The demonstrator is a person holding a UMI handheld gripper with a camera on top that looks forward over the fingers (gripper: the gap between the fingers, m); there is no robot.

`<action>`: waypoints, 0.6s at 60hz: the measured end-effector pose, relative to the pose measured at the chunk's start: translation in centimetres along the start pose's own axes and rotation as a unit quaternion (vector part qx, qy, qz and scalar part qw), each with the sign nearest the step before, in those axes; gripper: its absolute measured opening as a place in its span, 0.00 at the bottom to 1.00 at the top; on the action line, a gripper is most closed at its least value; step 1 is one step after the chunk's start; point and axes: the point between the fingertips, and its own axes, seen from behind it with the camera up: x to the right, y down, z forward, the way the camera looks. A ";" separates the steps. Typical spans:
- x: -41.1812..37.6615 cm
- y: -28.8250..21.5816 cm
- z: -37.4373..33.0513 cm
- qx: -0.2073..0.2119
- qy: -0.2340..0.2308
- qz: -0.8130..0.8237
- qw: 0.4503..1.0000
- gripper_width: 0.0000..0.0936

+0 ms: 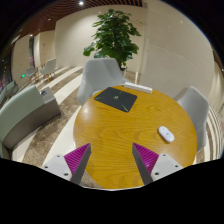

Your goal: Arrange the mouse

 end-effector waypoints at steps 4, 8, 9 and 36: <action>1.2 0.4 -0.1 0.000 0.019 0.013 1.000 0.93; 3.0 1.0 -0.2 -0.004 0.040 0.030 0.999 0.93; 3.8 1.3 -0.3 -0.004 0.045 0.034 0.998 0.93; 19.8 5.8 -1.4 -0.009 0.161 0.126 0.979 0.93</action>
